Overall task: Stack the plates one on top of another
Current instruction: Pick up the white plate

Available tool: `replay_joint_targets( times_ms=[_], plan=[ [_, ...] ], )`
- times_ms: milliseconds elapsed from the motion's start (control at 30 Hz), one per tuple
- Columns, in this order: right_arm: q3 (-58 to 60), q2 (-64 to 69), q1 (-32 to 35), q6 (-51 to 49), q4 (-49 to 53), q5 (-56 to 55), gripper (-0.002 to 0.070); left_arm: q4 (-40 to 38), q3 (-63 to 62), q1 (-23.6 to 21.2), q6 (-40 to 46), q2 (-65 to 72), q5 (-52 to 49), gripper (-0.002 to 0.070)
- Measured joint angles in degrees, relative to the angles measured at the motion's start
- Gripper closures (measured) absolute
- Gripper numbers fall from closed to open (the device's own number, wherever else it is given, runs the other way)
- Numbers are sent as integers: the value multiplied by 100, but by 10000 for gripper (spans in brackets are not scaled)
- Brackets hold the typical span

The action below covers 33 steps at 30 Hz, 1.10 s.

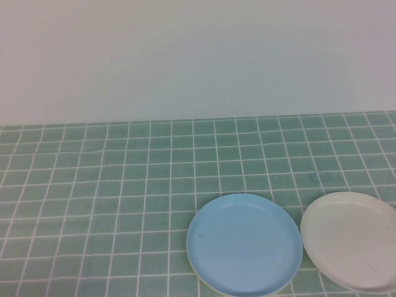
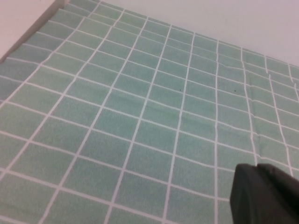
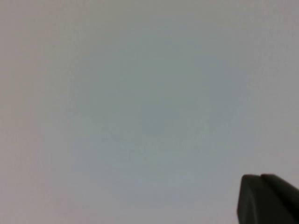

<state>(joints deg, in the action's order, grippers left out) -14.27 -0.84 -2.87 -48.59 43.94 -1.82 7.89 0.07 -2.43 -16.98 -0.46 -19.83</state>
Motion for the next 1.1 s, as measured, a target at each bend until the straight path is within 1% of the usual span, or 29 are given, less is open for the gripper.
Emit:
replay_joint_targets(
  times_ms=[200, 400, 633, 767, 900, 1033, 1100],
  plan=[
    [-556, 15, 0, -82, 272, 1071, 678, 0, 0, 0, 0, 0, 10, 676],
    [-605, 377, 0, 28, 69, 1854, 678, 0, 0, 0, 0, 0, 10, 676],
    [-605, 779, 0, 591, -838, 2161, 678, 0, 0, 0, 0, 0, 10, 676],
    [-605, 805, 0, 802, -1173, 2243, 678, 0, 0, 0, 0, 0, 10, 676],
    [-605, 813, 0, 995, -1804, 2452, 678, 0, 0, 0, 0, 0, 10, 676],
    [-605, 813, 0, 1727, -2600, 2971, 678, 0, 0, 0, 32, 0, 10, 676],
    [-605, 813, 0, 2437, -3391, 3163, 678, 0, 0, 0, 42, 0, 10, 676]
  ],
)
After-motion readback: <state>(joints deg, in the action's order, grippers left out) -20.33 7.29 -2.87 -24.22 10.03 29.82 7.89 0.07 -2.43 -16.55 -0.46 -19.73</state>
